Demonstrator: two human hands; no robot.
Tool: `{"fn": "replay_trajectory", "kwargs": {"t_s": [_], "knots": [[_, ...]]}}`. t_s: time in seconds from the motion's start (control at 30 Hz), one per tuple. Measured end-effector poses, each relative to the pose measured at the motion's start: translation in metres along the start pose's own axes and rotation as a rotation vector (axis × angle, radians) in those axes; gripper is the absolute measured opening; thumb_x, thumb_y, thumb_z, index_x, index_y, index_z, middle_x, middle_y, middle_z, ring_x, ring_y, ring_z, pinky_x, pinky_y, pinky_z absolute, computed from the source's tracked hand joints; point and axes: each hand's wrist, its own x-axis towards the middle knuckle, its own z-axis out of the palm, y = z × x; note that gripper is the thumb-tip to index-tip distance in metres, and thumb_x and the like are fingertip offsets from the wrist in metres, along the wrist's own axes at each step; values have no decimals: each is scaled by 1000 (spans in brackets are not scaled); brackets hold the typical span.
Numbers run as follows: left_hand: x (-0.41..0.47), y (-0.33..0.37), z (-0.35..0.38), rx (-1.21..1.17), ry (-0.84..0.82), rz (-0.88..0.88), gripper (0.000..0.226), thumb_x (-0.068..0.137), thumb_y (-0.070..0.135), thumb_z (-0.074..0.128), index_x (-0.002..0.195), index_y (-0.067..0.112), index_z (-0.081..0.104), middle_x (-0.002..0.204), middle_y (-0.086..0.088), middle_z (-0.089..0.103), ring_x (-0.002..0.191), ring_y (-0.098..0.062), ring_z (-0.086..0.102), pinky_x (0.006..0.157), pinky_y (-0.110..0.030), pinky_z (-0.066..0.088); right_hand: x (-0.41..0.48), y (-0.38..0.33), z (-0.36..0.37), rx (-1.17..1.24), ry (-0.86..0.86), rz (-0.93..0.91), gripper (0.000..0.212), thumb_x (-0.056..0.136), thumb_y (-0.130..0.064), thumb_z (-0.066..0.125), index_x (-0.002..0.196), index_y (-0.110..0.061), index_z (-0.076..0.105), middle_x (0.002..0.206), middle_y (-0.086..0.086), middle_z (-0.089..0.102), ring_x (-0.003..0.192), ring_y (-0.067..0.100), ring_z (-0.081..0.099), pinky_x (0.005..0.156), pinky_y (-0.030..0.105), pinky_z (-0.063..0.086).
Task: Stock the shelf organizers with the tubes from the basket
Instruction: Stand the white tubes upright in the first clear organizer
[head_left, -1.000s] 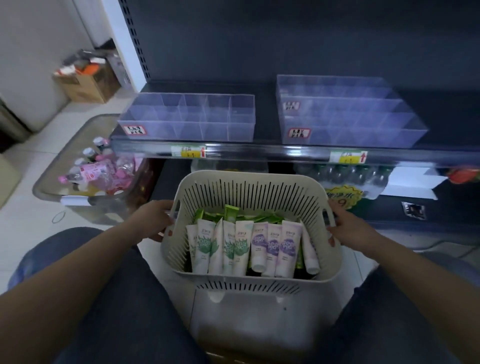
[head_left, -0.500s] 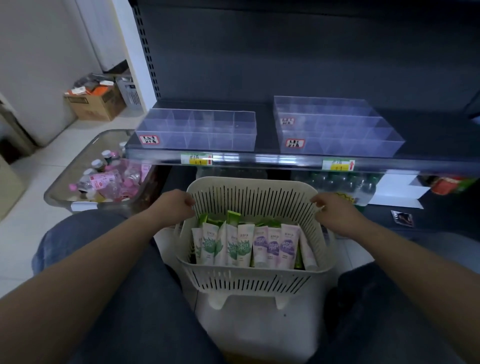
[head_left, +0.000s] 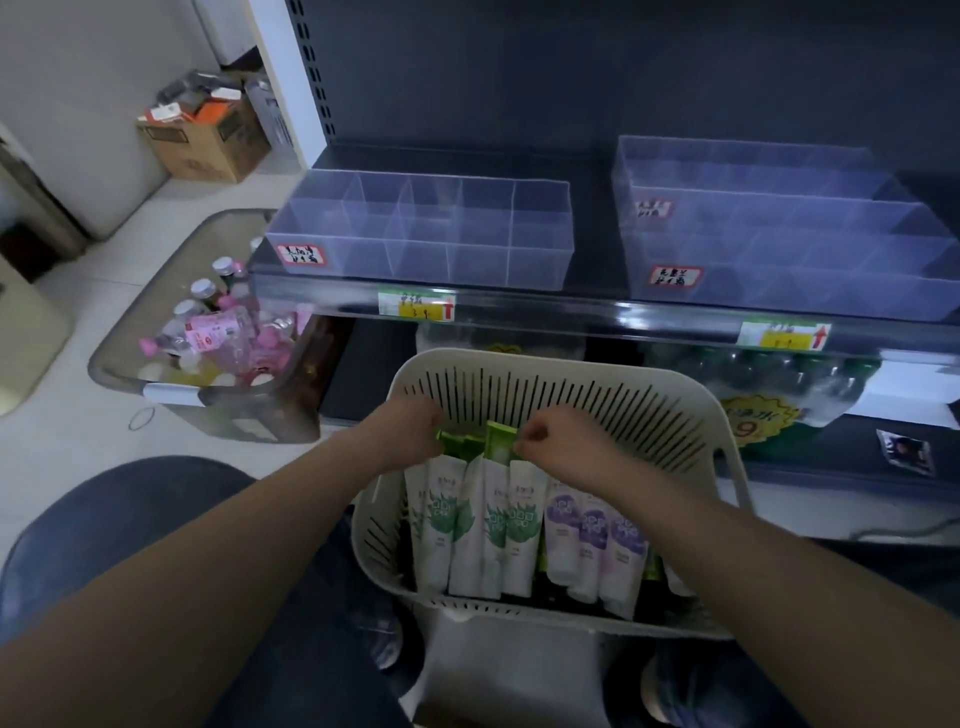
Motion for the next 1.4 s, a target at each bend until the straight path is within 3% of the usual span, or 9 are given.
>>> {"fn": "replay_trajectory", "kwargs": {"t_s": [0.1,0.2,0.33,0.47,0.67,0.8,1.03,1.23,1.4], "knots": [[21,0,7,60,-55,5,24,86,20,56,102,4,64,106,-12,64,100,-26,58,82,-32,48,21,0,20,53,-67,59,29,88,-25,57,87,1,70,81,17,68,78,29,65,60,30,47],[38,-1,16,99,-101,7,24,88,19,53,105,5,62,109,-12,63,100,-26,58,75,-29,45,41,3,36,81,-85,105,36,88,-35,59,60,-12,59,54,1,51,52,14,50,47,22,31],[51,-5,28,137,-179,-20,27,86,19,55,108,5,59,108,-12,63,99,-25,59,69,-27,41,59,6,54,156,-123,140,36,86,-38,62,57,-24,47,56,-4,48,50,7,43,47,21,32],[58,-7,36,136,-240,-35,30,85,22,59,110,6,59,108,-12,63,99,-24,60,70,-27,43,67,6,66,186,-163,173,35,84,-32,66,55,-18,51,52,-2,49,46,6,44,43,19,31],[59,-7,44,136,-268,-50,33,84,18,62,113,3,58,113,-13,62,103,-25,59,77,-29,47,67,10,72,251,-130,244,25,85,-16,60,76,6,68,64,15,64,43,8,49,43,16,38],[53,-7,44,117,-272,-66,36,83,18,65,115,3,59,114,-12,62,104,-24,59,80,-30,49,60,15,74,366,-106,266,27,84,-12,62,80,15,67,76,27,68,59,25,65,65,37,58],[33,-4,27,-16,-245,-56,31,76,25,72,102,7,69,103,-9,68,95,-21,62,72,-27,46,39,16,62,560,-70,334,11,82,-6,66,76,2,68,71,13,67,62,19,67,57,29,58],[5,1,11,-165,-143,-19,24,73,20,76,94,11,71,94,-3,69,80,-13,63,71,-23,53,12,9,43,675,4,327,6,81,-1,66,76,-2,67,88,21,67,78,30,69,69,42,60],[-25,5,-10,-253,35,10,17,71,21,77,87,18,72,72,14,59,67,0,53,50,-7,34,-11,-3,20,687,47,242,8,84,-4,65,91,-1,68,93,15,67,81,21,67,65,25,58]]}}
